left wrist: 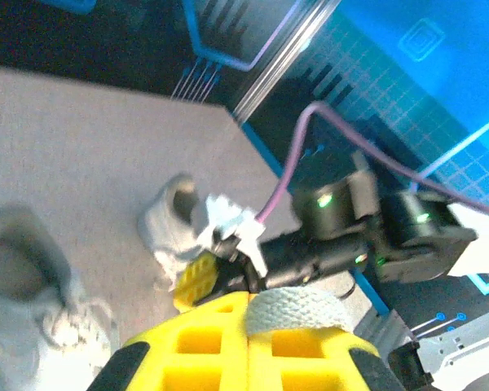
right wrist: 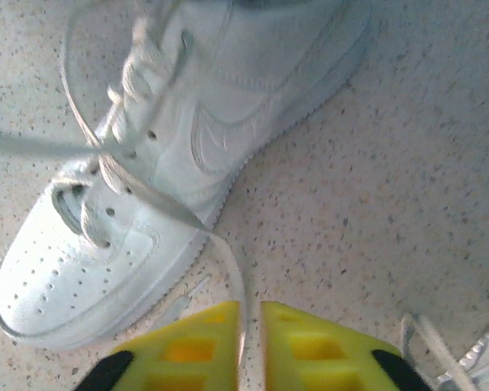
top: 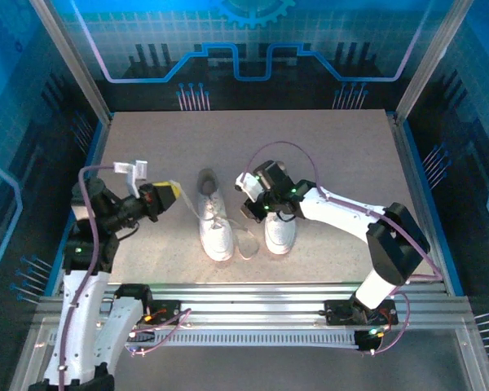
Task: Tie the shoes
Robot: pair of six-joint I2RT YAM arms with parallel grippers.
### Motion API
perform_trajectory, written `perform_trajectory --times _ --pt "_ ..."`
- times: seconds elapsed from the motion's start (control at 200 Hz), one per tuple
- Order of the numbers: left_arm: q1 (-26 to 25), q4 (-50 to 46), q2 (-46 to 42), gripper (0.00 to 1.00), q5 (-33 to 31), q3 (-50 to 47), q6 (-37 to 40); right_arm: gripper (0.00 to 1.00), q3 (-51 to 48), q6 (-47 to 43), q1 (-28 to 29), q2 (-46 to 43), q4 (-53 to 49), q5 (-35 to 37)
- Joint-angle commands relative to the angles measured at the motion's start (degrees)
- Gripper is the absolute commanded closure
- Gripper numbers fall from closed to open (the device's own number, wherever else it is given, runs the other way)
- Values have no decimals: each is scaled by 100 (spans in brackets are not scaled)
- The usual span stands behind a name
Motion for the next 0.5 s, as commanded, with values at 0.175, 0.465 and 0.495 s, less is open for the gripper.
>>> perform_trajectory --times 0.175,0.465,0.495 --pt "36 389 235 100 -169 -1592 -710 71 1543 -164 617 720 -298 -6" --pt "36 590 379 100 -136 -1758 -3 61 2297 -539 891 1675 -650 149" --pt "36 571 382 100 -145 -1758 42 61 2320 -582 918 1711 -680 223"
